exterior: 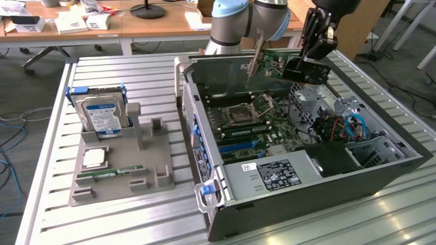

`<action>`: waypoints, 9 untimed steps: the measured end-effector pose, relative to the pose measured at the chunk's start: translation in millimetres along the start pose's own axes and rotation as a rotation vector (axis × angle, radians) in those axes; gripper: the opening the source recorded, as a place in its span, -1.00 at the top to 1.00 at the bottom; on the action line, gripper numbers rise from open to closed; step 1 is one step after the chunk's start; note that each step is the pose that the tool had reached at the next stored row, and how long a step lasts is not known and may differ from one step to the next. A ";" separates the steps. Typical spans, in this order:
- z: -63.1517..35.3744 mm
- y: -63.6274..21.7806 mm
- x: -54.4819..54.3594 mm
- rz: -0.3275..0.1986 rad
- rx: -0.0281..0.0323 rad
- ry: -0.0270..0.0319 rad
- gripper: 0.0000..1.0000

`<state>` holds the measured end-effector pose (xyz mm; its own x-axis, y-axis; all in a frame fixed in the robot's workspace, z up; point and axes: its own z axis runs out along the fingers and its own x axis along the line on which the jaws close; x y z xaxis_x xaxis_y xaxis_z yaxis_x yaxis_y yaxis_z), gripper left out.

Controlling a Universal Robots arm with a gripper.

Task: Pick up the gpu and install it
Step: 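Insert the gpu into the slot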

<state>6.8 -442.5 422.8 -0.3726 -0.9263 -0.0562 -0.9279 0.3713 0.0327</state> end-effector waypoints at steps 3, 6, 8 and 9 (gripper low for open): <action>0.6 0.0 0.1 -0.054 -0.0030 0.0018 0.48; 1.3 0.0 0.1 -0.109 -0.0061 0.0037 0.48; 1.9 0.0 0.1 -0.145 -0.0081 0.0047 0.48; 2.1 0.0 0.2 -0.162 -0.0092 0.0053 0.48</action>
<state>6.7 -442.5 420.7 -0.2176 -0.9744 -0.0562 -0.9758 0.2160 0.0327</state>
